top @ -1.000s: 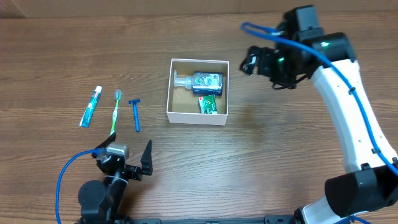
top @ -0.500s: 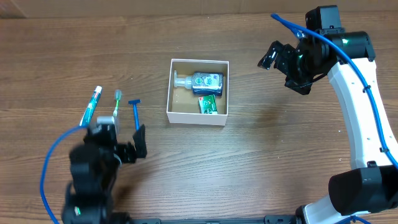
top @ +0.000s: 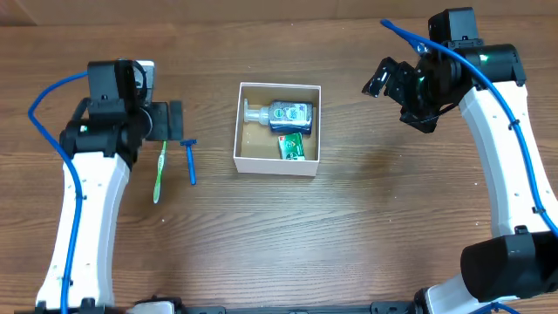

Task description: Pack container

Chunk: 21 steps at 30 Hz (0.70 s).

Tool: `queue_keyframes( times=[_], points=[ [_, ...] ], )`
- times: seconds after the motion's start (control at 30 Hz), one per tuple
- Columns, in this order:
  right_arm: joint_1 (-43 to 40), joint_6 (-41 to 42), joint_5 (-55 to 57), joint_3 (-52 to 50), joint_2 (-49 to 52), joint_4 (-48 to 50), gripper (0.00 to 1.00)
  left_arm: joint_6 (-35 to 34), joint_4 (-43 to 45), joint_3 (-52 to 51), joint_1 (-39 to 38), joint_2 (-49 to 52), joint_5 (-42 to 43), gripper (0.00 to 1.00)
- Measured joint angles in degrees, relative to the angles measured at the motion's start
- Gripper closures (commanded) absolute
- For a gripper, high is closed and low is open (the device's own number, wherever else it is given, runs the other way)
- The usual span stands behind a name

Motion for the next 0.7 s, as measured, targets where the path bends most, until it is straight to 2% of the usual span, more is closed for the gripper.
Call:
queue_keyframes(
  times=[0.1, 0.3, 0.5, 0.7],
  points=[
    [0.0, 0.04, 0.0, 0.0, 0.0, 0.0, 0.0, -0.31, -1.18, 0.13, 3.5, 4.02, -3.06, 0.0],
    [0.0, 0.02, 0.0, 0.0, 0.0, 0.02, 0.0, 2.03, -0.33, 0.17, 11.87, 13.51, -1.14, 0.0],
    [0.0, 0.02, 0.02, 0.0, 0.0, 0.02, 0.0, 5.73, 8.09, 0.17, 12.59, 19.76, 0.2, 0.01],
    [0.0, 0.02, 0.0, 0.0, 0.0, 0.02, 0.0, 11.1, 11.85, 0.17, 12.59, 24.5, 0.52, 0.05]
  ],
)
